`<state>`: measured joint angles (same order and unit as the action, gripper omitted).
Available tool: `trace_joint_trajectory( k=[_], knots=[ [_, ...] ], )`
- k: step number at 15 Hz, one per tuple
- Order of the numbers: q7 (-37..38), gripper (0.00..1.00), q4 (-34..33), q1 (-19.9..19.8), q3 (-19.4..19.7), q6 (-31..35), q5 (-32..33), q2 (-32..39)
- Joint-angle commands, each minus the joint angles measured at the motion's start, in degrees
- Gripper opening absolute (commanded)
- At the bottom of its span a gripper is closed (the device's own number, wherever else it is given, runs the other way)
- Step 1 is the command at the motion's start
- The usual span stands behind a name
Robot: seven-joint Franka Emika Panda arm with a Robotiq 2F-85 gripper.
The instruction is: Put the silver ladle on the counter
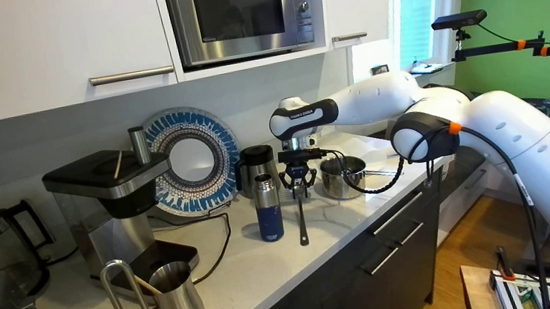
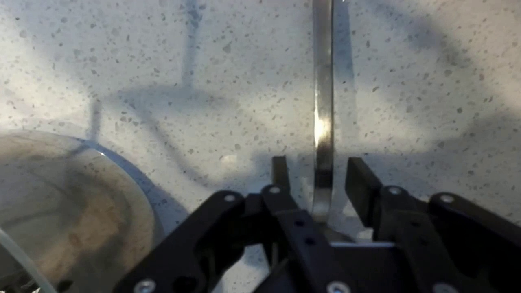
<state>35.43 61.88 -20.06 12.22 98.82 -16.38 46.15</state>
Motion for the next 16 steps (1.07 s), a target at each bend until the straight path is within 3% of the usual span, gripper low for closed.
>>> trace_joint_trajectory(
  k=[1,2,5,10,12,16],
  knots=[
    [1.11,0.67,-2.88,-1.04,-0.69,-2.08,-1.56,1.65],
    [0.82,0.81,-2.87,-0.98,-0.80,-2.45,-1.46,1.34],
    [-2.13,1.00,-1.54,-0.38,-1.73,-2.26,-1.14,-1.95],
    [-9.63,1.00,1.42,1.64,-2.64,-11.13,2.57,-9.87],
    [-13.50,1.00,5.34,4.26,-1.76,-13.36,6.93,-15.02],
    [-19.57,1.00,15.02,8.81,-1.84,-10.70,17.15,-25.60]
  ],
)
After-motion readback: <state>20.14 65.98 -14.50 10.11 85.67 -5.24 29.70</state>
